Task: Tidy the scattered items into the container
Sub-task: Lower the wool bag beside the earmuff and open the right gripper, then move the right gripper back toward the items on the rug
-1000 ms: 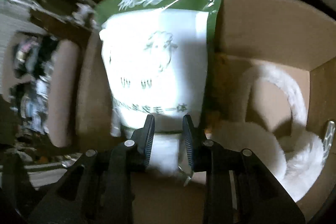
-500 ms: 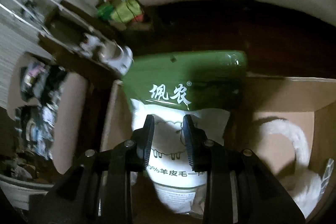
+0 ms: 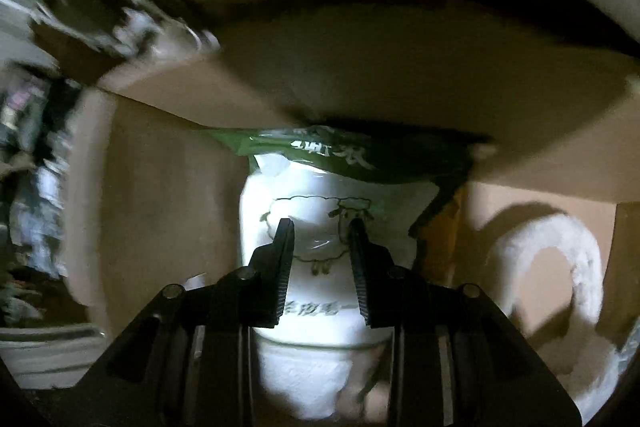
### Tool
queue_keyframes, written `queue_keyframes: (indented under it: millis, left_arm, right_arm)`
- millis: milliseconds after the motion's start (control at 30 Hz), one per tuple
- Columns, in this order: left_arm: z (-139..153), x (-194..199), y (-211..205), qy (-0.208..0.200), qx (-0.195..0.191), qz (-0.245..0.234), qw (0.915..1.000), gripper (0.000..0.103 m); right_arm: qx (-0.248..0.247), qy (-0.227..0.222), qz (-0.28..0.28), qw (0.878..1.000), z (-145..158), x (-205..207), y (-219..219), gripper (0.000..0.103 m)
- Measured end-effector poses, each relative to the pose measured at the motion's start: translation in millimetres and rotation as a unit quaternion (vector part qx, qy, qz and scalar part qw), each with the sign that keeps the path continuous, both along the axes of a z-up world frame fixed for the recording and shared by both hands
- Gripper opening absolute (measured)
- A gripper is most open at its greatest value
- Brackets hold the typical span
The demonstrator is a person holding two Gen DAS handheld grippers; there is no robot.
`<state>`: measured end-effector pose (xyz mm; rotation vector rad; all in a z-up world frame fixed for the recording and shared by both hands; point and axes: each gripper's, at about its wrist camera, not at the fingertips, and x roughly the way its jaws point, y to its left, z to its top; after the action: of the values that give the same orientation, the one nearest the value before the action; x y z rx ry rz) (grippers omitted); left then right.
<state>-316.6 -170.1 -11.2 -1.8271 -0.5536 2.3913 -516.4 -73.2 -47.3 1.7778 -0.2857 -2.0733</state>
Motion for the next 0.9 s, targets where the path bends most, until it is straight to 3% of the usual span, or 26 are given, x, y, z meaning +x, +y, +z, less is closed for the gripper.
queue_keyframes:
  millis: [67,133,167,333,533,900]
  left_arm:
    - [7.6,5.5,2.6,0.019,-0.006,-0.002,0.9998,0.030]
    - [12.1,8.1,8.3,0.024,-0.021,-0.006,0.9995,0.043]
    - [13.7,8.5,11.3,0.024,-0.031,-0.008,0.9992,0.047]
    - [22.6,5.8,28.3,0.012,-0.078,-0.025,0.9966,0.047]
    - [41.3,10.8,40.5,0.006,-0.097,-0.024,0.9950,0.047]
    - [81.3,29.4,59.5,0.015,-0.143,-0.017,0.9895,0.048]
  right_arm:
    - [-0.041,0.026,-0.018,0.999,29.7,25.1,28.6,0.030]
    - [-0.058,0.047,-0.032,0.997,53.3,58.3,58.9,0.032]
    - [-0.058,0.053,-0.033,0.996,62.2,70.9,69.4,0.032]
    - [-0.029,0.082,-0.046,0.995,101.2,149.7,116.2,0.032]
    - [-0.015,0.068,-0.076,0.995,118.5,230.0,167.6,0.032]
    - [-0.016,0.062,-0.091,0.994,132.0,287.4,188.3,0.032]
